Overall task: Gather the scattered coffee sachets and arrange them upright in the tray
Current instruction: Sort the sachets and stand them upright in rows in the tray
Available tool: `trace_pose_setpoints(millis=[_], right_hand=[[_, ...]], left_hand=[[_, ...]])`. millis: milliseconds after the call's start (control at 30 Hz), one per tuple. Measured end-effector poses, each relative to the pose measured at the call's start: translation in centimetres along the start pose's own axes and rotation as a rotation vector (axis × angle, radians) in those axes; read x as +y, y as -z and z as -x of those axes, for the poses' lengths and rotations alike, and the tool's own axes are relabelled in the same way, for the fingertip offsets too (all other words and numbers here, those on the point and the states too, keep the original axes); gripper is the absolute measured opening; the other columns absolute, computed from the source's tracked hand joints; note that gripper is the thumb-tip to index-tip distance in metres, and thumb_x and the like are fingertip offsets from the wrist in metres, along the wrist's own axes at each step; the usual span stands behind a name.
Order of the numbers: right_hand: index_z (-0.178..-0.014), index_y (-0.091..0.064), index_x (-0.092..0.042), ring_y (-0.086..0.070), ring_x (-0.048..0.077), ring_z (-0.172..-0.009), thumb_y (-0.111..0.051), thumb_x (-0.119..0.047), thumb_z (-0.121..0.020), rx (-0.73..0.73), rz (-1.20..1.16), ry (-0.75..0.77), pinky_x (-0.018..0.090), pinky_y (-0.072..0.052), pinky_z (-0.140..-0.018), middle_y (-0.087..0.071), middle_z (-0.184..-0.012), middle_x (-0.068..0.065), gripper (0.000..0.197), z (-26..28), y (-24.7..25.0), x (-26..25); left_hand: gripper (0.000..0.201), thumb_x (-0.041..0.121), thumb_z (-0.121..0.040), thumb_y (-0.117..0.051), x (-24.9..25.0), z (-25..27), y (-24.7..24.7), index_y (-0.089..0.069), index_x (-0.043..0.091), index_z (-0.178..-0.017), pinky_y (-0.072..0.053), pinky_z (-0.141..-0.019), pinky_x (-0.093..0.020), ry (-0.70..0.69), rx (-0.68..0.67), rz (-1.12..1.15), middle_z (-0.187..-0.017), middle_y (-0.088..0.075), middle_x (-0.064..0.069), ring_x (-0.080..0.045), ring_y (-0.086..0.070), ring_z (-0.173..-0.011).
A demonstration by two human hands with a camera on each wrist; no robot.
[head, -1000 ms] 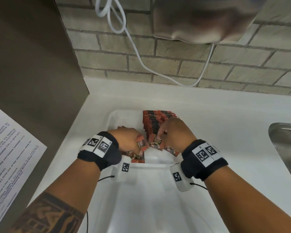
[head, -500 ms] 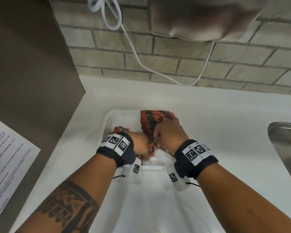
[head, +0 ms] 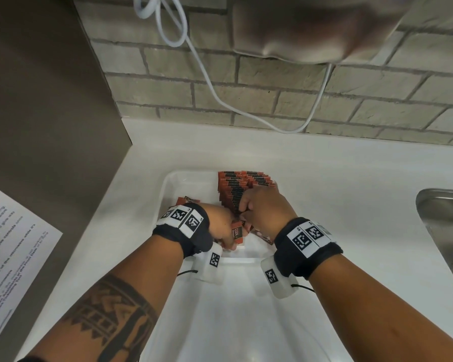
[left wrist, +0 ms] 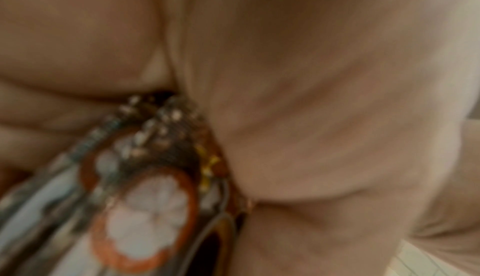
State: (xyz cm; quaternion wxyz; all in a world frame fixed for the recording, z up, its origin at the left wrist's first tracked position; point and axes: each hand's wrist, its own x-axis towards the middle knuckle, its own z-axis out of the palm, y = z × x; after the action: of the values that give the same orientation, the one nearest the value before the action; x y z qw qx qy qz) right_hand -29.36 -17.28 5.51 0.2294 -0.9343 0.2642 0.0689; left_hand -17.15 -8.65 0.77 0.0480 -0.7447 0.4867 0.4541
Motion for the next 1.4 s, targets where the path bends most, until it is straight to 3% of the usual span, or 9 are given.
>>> trace_pose_setpoints(millis=[267, 400, 500, 567, 667, 800, 967, 1100, 1400], right_hand=[[-0.083, -0.068, -0.028, -0.062, 0.012, -0.079, -0.072, -0.018, -0.086, 0.065, -0.102, -0.002, 0.029, -0.051, -0.076, -0.059, -0.074, -0.016, 0.011, 0.5, 0.7, 0.9], [-0.083, -0.073, -0.022, -0.056, 0.0, -0.065, -0.066, -0.013, -0.089, 0.176, -0.195, 0.048, 0.009, -0.041, -0.058, -0.06, -0.071, -0.018, 0.013, 2.0, 1.0, 1.1], [-0.084, -0.072, -0.022, -0.058, -0.004, -0.064, -0.066, -0.012, -0.089, 0.233, -0.278, 0.103, 0.005, -0.041, -0.06, -0.064, -0.074, -0.017, 0.013, 3.7, 0.9, 0.8], [-0.083, -0.071, -0.023, -0.058, -0.006, -0.062, -0.064, -0.013, -0.091, 0.219, -0.329, 0.138, 0.005, -0.04, -0.061, -0.066, -0.075, -0.016, 0.015, 4.2, 0.9, 0.0], [-0.092, -0.071, -0.022, -0.062, -0.005, -0.07, -0.064, -0.018, -0.093, 0.209, -0.448, 0.16, 0.006, -0.043, -0.062, -0.071, -0.085, -0.012, 0.008, 3.3, 1.3, -1.7], [-0.099, -0.07, -0.027, -0.066, 0.0, -0.083, -0.075, -0.035, -0.085, 0.16, -0.534, 0.182, 0.015, -0.047, -0.068, -0.072, -0.09, -0.012, 0.017, 1.1, 2.4, -4.0], [-0.087, -0.072, -0.023, -0.071, 0.012, -0.076, -0.082, -0.024, -0.079, 0.153, -0.557, 0.22, 0.027, -0.056, -0.075, -0.075, -0.079, -0.003, 0.013, -0.5, 3.4, -5.9], [-0.085, -0.073, -0.021, -0.072, 0.016, -0.073, -0.081, -0.02, -0.081, 0.188, -0.549, 0.203, 0.035, -0.058, -0.08, -0.075, -0.074, -0.002, 0.009, -1.5, 4.3, -6.8], [-0.079, -0.075, -0.022, -0.062, 0.002, -0.066, -0.076, -0.014, -0.085, 0.236, -0.418, 0.182, 0.022, -0.051, -0.071, -0.069, -0.069, -0.012, 0.011, -3.6, 6.4, -9.4]], left_hand=[[0.045, 0.028, -0.086, -0.076, 0.5, 3.0, 0.5, -0.064, 0.021, -0.129, -0.051, -0.102, -0.04, -0.064, 0.01, 0.074, -0.121, -0.069, -0.002, -0.024, -0.065, -0.111], [0.032, 0.033, -0.084, -0.076, -1.8, 6.2, 2.0, -0.07, 0.027, -0.114, -0.053, -0.094, -0.036, -0.037, 0.157, 0.193, -0.105, -0.073, 0.009, -0.015, -0.068, -0.096], [0.03, 0.012, -0.086, -0.074, -3.7, 8.3, 2.5, -0.072, 0.023, -0.114, -0.059, -0.088, -0.042, -0.029, 0.28, 0.599, -0.103, -0.075, -0.006, -0.024, -0.072, -0.089], [0.033, 0.001, -0.087, -0.071, -4.3, 9.5, 2.2, -0.071, 0.015, -0.117, -0.062, -0.073, -0.041, -0.071, 0.304, 0.946, -0.099, -0.071, -0.017, -0.026, -0.068, -0.079], [0.038, 0.002, -0.087, -0.071, -4.0, 10.4, 1.3, -0.067, 0.012, -0.124, -0.058, -0.06, -0.033, -0.174, 0.326, 1.165, -0.097, -0.069, -0.014, -0.021, -0.067, -0.077], [0.038, 0.011, -0.083, -0.078, -2.8, 10.8, 0.6, -0.067, 0.013, -0.119, -0.057, -0.06, -0.032, -0.268, 0.473, 1.163, -0.102, -0.071, -0.016, -0.023, -0.068, -0.084], [0.037, 0.014, -0.075, -0.084, -3.0, 11.1, 0.6, -0.065, 0.01, -0.107, -0.058, -0.059, -0.034, -0.334, 0.63, 1.142, -0.09, -0.07, -0.01, -0.023, -0.07, -0.079], [0.044, 0.007, -0.08, -0.076, -4.7, 11.7, 1.4, -0.061, 0.015, -0.122, -0.06, -0.074, -0.04, -0.462, 0.467, 1.14, -0.098, -0.068, -0.002, -0.019, -0.068, -0.091], [0.045, 0.005, -0.079, -0.081, -7.4, 11.8, 3.8, -0.061, 0.007, -0.119, -0.062, -0.075, -0.045, -0.342, 0.576, 1.031, -0.094, -0.07, -0.007, -0.025, -0.069, -0.083]])
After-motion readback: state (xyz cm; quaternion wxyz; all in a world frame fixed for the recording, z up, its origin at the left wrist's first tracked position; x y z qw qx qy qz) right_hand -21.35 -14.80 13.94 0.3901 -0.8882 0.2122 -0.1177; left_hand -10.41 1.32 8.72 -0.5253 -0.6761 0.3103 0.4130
